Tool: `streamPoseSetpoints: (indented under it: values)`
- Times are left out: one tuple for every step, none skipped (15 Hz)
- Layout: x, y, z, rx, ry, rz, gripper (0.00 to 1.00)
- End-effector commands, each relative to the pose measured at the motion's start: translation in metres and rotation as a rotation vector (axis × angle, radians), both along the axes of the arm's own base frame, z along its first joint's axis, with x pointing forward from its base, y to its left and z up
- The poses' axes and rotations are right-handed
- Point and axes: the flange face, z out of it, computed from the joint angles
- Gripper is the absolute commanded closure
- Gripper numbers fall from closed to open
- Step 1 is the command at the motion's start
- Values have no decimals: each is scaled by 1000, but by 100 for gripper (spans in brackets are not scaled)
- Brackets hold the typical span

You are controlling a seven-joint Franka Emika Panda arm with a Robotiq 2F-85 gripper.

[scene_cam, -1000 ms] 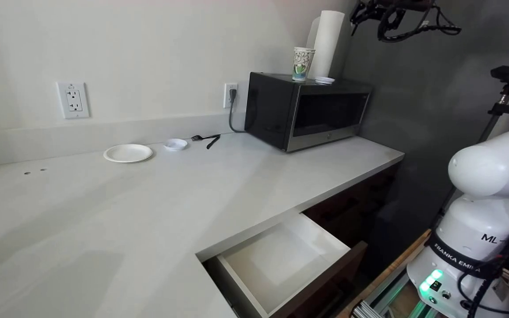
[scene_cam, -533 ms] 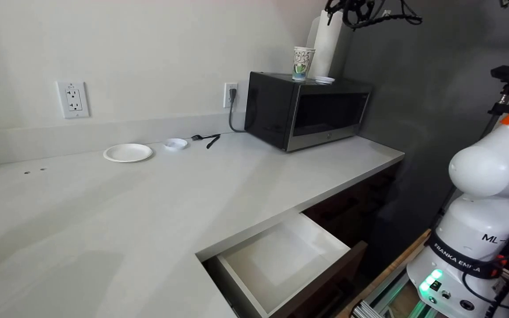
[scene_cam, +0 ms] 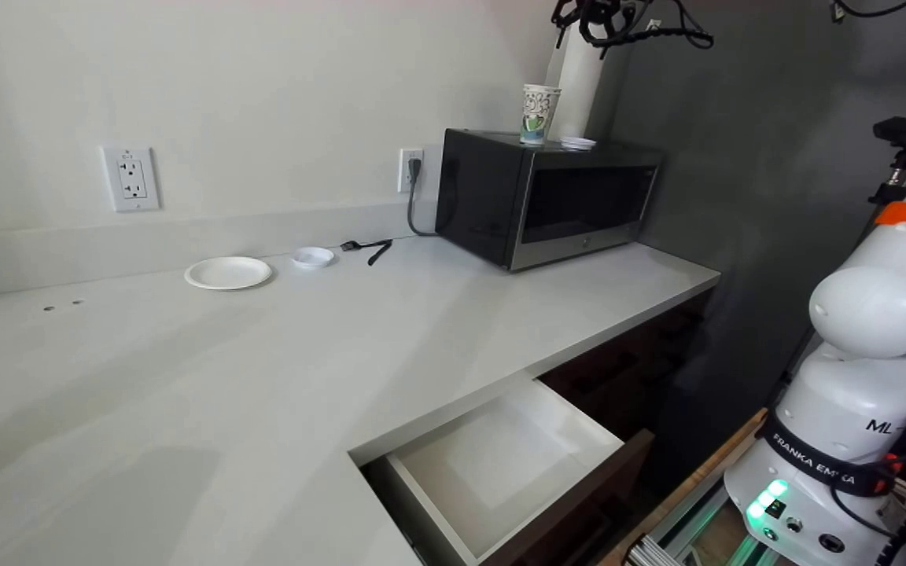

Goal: Put the cup on the counter

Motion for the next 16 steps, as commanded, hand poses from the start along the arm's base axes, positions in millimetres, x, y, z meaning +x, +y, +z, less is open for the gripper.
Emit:
streamPoseSetpoints:
  values:
    - [-2,-5,-9,8,12,-13,0]
    - [-3,-7,-12,14,15,-18,0]
    - [-4,-9,-14,26,13,-19,0]
    - [-5,-11,-16,27,15,-25,0]
    - [-5,-15,-19,26,16,-31,0]
    - [-5,-18,-20,31,21,-35,0]
    - [-6,-22,-21,29,23,-43,0]
    - [-5,-28,-24,23,35,-53,0]
    - [-4,-34,-26,32,47,-64,0]
    - [-4,-38,-30,42,58,-69,0]
    - [-3,-43,-35,48,74,-73,0]
    - [-2,-47,-39,55,89,-78,0]
    - [1,-50,-46,64,100,-80,0]
    - [3,-53,-50,79,104,-78,0]
    - [8,-54,-54,104,98,-61,0]
    - [10,-54,-58,132,100,-43,0]
